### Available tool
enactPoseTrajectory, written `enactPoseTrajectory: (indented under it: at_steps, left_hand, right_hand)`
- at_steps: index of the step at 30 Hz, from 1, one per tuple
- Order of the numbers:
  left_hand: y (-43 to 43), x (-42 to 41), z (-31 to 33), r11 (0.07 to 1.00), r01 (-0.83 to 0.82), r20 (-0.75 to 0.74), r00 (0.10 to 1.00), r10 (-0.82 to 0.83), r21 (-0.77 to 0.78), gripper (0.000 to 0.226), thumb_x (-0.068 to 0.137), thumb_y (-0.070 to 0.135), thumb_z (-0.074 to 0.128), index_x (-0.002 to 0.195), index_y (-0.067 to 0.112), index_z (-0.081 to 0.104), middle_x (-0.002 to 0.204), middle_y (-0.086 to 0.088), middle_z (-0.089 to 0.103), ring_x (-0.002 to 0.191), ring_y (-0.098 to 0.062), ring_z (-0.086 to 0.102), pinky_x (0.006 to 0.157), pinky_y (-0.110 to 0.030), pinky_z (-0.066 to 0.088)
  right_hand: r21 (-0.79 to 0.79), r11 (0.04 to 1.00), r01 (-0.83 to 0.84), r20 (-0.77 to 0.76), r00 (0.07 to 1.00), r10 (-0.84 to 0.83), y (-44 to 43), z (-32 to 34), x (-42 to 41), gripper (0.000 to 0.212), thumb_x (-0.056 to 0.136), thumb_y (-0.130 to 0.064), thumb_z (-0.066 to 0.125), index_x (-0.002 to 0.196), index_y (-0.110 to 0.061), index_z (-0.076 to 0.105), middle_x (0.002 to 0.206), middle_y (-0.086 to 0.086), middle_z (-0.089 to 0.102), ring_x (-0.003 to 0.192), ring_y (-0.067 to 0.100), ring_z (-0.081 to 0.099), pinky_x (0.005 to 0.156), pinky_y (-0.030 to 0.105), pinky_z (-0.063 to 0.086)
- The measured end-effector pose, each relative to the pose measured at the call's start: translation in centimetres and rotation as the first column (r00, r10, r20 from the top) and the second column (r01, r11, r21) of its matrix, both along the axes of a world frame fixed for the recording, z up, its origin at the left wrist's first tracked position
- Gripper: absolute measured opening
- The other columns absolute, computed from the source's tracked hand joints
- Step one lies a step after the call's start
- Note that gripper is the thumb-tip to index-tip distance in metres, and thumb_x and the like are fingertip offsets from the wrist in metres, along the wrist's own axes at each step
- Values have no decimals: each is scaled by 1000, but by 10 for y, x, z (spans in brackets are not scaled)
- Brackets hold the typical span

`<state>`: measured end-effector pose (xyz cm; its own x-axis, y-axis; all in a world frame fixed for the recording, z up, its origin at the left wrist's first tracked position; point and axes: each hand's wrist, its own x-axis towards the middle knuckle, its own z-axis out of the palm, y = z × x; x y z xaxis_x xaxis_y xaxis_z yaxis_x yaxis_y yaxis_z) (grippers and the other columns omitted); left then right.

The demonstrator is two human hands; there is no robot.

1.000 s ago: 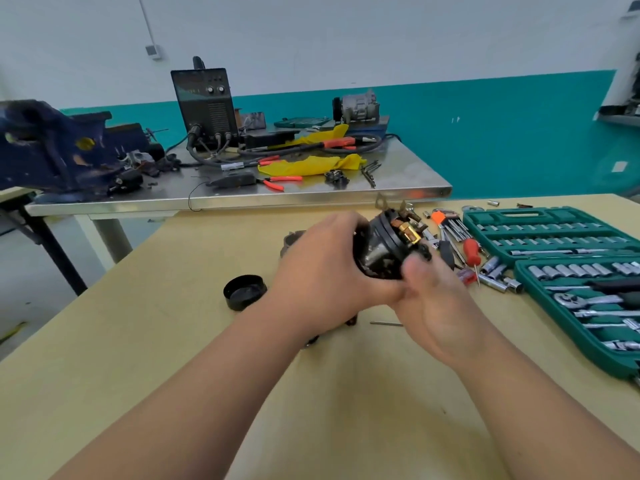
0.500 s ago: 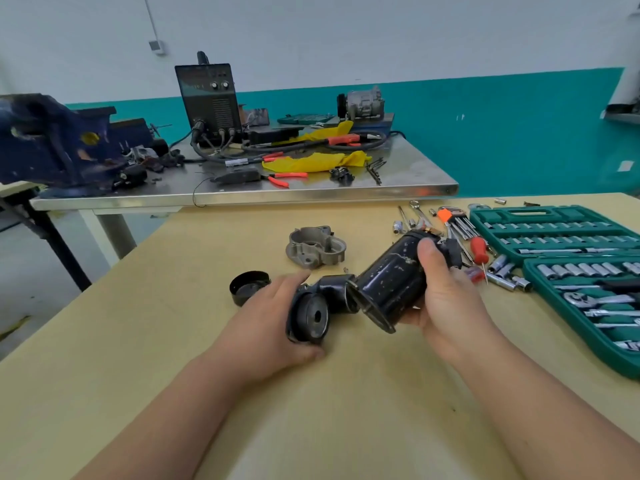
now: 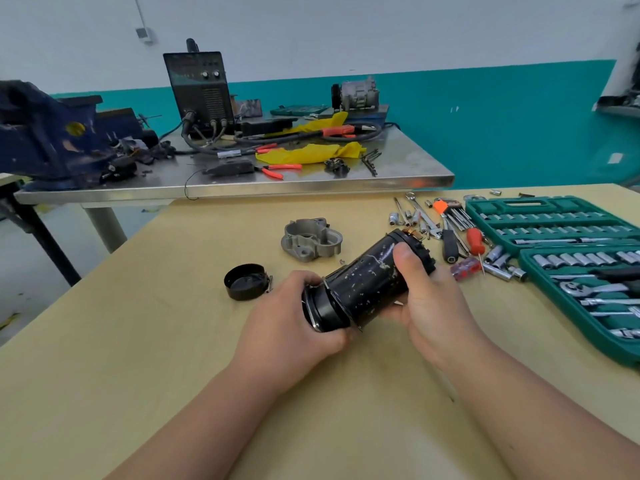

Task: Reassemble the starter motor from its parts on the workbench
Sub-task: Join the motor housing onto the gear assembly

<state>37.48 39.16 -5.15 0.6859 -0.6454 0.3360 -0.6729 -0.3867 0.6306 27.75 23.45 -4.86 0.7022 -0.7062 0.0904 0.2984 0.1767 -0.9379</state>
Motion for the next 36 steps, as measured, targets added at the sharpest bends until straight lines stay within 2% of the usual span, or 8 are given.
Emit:
enactPoseTrajectory:
  at_steps: [6, 10, 14, 16, 19, 22, 30, 36]
  left_hand:
    - [8, -16, 2, 998, 23, 11, 1000, -23, 59, 84, 46, 84, 59, 119, 49, 36, 103, 30, 42, 84, 3, 53, 63, -10, 38]
    - [0, 13, 19, 958, -124, -152, 985, 86, -260, 40, 67, 72, 55, 99, 47, 54, 84, 18, 60, 67, -2, 59, 54, -15, 42]
    - [-44, 42, 24, 971, 92, -352, 936, -9, 221, 56, 87, 64, 53, 125, 23, 60, 115, 9, 61, 102, -12, 58, 87, -29, 42]
    - [-59, 46, 26, 894, 260, -485, 873, -56, 365, 64, 85, 73, 48, 115, 20, 66, 116, 2, 65, 105, -17, 60, 96, -35, 43]
    - [-72, 53, 36, 771, 357, -449, 887, -103, 528, 74, 76, 79, 52, 116, 17, 65, 117, -2, 63, 97, -16, 60, 81, -33, 47]
    - [-77, 52, 40, 687, 370, -407, 906, -117, 626, 76, 62, 72, 67, 110, 13, 64, 113, -9, 66, 94, -23, 62, 74, -33, 48]
    - [-45, 42, 27, 999, 46, -537, 843, -37, 3, 38, 62, 38, 84, 76, 13, 59, 64, -1, 62, 57, -19, 59, 58, -33, 45]
    - [-13, 9, 36, 862, -201, -501, 863, -69, -466, 43, 46, 53, 76, 83, 33, 66, 76, 6, 71, 65, -13, 70, 50, -29, 52]
  right_hand:
    - [57, 998, -37, -39, 999, 39, -15, -7, -2, 54, 69, -48, 76, 107, -12, 64, 98, 10, 75, 93, 27, 72, 76, 51, 58]
    - [223, 972, -68, -12, 997, 73, -27, -11, -3, 45, 67, -44, 74, 98, -14, 66, 90, 9, 75, 86, 24, 72, 80, 45, 53]
    - [370, 923, -102, -1, 994, 110, -26, -11, 0, 75, 62, -52, 66, 123, -9, 59, 113, 16, 69, 107, 34, 64, 90, 48, 50]
    - [398, 913, -88, 42, 996, 78, -30, -11, -1, 76, 64, -54, 65, 124, -7, 62, 114, 17, 67, 109, 36, 64, 93, 49, 50]
    - [463, 877, -129, 141, 988, 71, -41, -7, -9, 52, 67, -58, 65, 89, -14, 80, 100, 12, 73, 83, 31, 71, 75, 43, 58]
    - [496, 850, -180, 207, 975, 86, -57, -2, -20, 58, 78, -61, 60, 106, -11, 73, 97, 12, 73, 72, 31, 71, 62, 37, 57]
    - [-32, 937, -349, 187, 919, 348, -75, 27, -39, 87, 39, -48, 91, 104, -1, 55, 87, 16, 69, 70, 30, 69, 60, 35, 57]
    - [-155, 929, -337, 118, 927, 356, -70, 29, -38, 45, 53, -37, 77, 91, -15, 67, 90, 16, 66, 73, 29, 66, 67, 39, 54]
